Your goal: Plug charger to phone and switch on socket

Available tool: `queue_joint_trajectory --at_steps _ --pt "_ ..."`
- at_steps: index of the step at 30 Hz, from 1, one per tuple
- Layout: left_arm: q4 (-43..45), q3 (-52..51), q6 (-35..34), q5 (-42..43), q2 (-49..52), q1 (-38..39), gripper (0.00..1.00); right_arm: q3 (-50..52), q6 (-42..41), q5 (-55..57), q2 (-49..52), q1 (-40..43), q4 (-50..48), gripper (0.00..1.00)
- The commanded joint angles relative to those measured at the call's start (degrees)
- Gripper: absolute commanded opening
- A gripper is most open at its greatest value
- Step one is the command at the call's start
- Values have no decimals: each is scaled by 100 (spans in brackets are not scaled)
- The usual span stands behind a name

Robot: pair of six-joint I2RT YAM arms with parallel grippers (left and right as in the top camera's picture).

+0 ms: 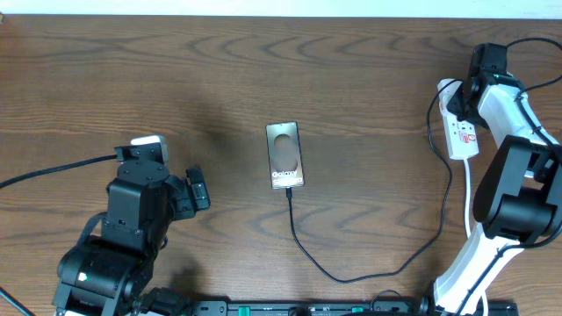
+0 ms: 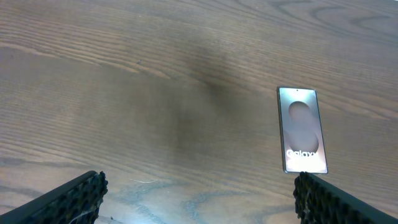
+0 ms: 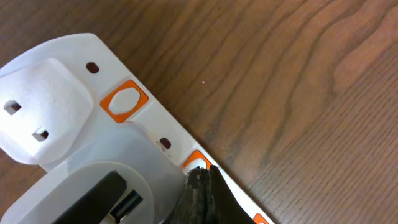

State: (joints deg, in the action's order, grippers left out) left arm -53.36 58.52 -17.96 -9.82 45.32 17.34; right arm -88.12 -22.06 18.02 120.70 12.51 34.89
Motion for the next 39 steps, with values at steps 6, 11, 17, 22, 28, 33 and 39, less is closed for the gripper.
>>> queue_joint_trajectory --at_steps 6,11,17,22,28,33,39 --pt "2 -15 33 -96 2 -28 98 -103 48 -92 120 4 -133 1" --pt "0 -15 33 -96 2 -28 98 -101 44 -544 339 -17 -138 1" --pt "0 -15 33 -96 2 -28 98 -101 52 -935 498 -216 22 1" --pt "0 -15 33 -94 2 -28 98 -103 114 -1029 461 -365 52 1" --pt "0 -15 35 -96 2 -28 98 -103 116 -1137 461 -516 61 1" --pt "0 -15 33 -96 2 -28 98 -103 155 -1263 461 -658 61 1" --pt "0 -15 35 -96 2 -28 98 -103 155 -1263 461 -791 57 1"
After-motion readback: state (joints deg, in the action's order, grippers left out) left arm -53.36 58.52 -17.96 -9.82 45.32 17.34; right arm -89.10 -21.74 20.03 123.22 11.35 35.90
